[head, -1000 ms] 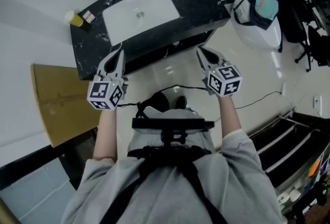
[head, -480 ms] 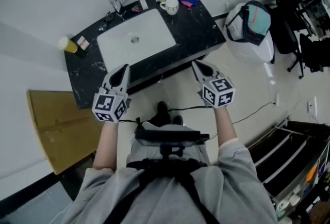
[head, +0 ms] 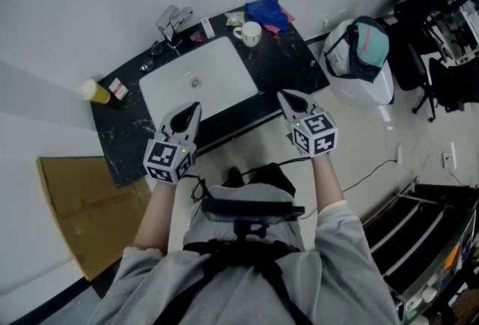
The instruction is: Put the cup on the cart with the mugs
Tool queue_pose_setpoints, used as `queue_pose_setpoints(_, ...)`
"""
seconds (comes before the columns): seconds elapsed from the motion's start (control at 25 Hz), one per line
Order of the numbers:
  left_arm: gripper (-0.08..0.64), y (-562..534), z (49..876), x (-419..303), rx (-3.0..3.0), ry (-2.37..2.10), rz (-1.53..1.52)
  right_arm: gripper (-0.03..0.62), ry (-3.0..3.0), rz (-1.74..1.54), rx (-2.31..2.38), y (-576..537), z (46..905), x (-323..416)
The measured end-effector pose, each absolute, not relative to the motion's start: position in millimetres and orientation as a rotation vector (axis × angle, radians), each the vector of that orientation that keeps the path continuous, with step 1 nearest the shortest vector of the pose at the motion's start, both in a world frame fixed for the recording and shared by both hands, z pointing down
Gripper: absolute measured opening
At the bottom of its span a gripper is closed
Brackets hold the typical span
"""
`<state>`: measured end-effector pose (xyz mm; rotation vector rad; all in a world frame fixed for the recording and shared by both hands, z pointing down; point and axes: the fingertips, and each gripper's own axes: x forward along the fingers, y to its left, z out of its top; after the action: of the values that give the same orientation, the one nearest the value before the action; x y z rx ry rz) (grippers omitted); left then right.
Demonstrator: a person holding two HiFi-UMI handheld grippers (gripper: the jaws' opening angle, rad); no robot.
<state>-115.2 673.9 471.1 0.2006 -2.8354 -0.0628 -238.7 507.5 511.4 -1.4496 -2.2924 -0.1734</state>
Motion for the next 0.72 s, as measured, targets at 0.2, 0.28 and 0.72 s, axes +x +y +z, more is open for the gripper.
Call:
queue_pose_setpoints(0.2,0.000,680,481,-156,0.242,-2.800,-0.047,0.003,-2.253,-0.229,-1.471,524,525,-269)
queue_pose_setpoints(0.28,0.000,679,485,-177,0.251,-2.790,-0.025,0.003,-2.229,-0.240,-1.485,531,532,-285)
queue_pose_setpoints(0.72,0.199,655,535,-318,0.403,-2.610,0.136,0.003,-2.078,-0.351,-1.568,563,572,-377)
